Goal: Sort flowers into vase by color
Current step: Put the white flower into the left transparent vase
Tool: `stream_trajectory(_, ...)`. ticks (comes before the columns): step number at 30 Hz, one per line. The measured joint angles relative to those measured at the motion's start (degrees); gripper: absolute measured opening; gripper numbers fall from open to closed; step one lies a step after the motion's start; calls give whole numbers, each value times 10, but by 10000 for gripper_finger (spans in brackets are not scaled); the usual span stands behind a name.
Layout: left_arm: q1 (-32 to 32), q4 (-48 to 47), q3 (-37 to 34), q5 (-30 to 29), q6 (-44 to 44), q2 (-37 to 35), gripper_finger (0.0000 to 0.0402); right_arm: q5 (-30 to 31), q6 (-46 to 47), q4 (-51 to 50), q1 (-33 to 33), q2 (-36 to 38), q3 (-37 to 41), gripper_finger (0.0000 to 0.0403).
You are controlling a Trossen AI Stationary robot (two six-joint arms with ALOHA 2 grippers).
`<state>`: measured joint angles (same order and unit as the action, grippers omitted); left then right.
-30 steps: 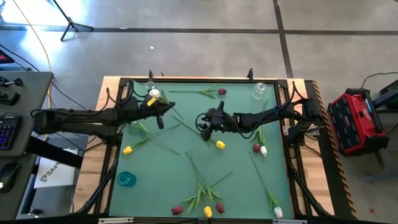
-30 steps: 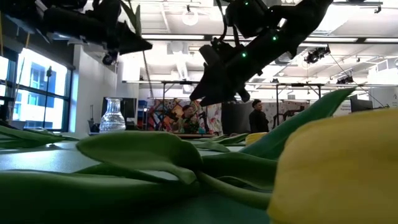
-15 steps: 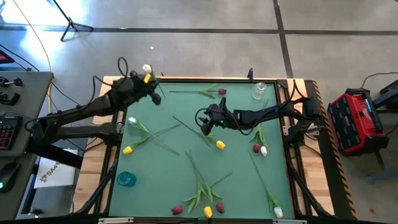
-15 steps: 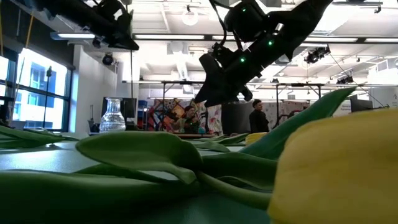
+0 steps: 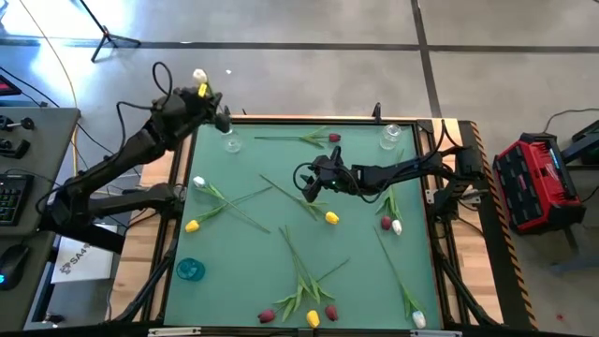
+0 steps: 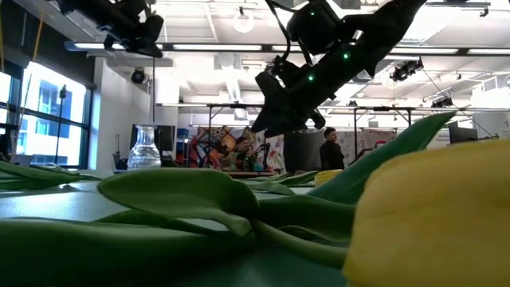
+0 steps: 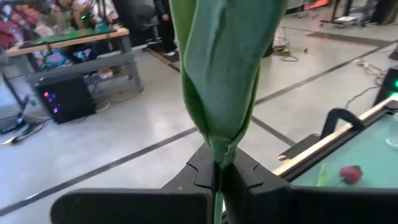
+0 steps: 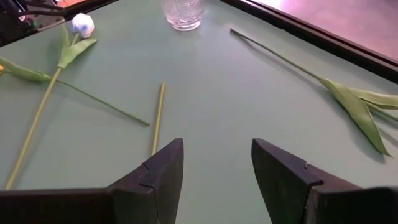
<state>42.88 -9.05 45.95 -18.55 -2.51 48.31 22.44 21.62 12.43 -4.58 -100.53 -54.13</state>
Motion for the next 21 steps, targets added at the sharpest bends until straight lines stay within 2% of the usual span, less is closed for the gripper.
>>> stream_trajectory(7,37,-25,0,2,11,11,0,0,-11,-4,-3,0,0,179)
stream_trajectory(10,48,-42,-2,22,22,23,0,0,-11,-4,-3,0,0,179)
stream_trajectory(21,49,-64,-12,43,72,63,5,-1,-13,-11,-3,0,0,179)
